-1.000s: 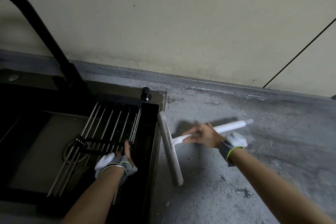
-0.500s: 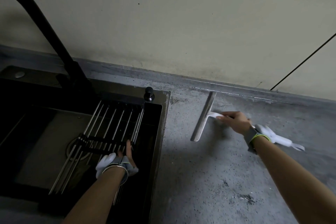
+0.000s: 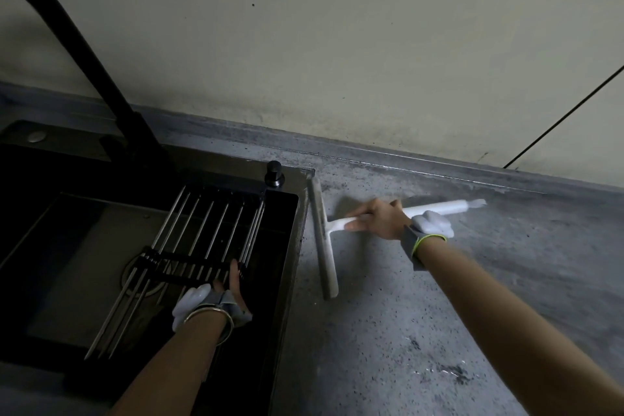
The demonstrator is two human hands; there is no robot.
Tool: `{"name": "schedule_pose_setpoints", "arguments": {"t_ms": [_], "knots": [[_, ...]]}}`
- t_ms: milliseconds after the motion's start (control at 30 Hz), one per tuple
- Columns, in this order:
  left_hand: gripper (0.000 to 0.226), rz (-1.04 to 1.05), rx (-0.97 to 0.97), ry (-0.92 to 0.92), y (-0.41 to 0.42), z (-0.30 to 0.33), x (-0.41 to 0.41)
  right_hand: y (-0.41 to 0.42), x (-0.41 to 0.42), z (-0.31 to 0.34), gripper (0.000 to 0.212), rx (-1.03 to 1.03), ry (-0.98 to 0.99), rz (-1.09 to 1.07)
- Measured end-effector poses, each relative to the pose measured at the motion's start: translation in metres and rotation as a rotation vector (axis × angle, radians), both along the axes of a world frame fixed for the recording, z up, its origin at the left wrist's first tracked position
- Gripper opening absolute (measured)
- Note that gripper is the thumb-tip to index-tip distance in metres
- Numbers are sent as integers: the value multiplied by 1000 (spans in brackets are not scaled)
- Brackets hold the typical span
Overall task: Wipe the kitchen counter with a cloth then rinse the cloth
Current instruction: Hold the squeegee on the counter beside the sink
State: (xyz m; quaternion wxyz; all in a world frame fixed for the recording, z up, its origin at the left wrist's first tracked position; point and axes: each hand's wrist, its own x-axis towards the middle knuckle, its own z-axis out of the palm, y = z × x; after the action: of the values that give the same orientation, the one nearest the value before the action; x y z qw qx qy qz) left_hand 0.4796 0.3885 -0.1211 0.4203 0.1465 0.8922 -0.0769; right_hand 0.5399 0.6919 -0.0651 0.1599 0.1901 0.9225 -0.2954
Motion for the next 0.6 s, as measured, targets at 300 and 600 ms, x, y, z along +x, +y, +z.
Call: {"name": "schedule_pose_setpoints", "arguments": {"t_ms": [300,600], "knots": [[94,-46,-22,-44,5,23,3,-6,32,3,27,-103,44,111],[95,-79,4,7,2,25,9,65,85,8,18,33,6,-330]]}}
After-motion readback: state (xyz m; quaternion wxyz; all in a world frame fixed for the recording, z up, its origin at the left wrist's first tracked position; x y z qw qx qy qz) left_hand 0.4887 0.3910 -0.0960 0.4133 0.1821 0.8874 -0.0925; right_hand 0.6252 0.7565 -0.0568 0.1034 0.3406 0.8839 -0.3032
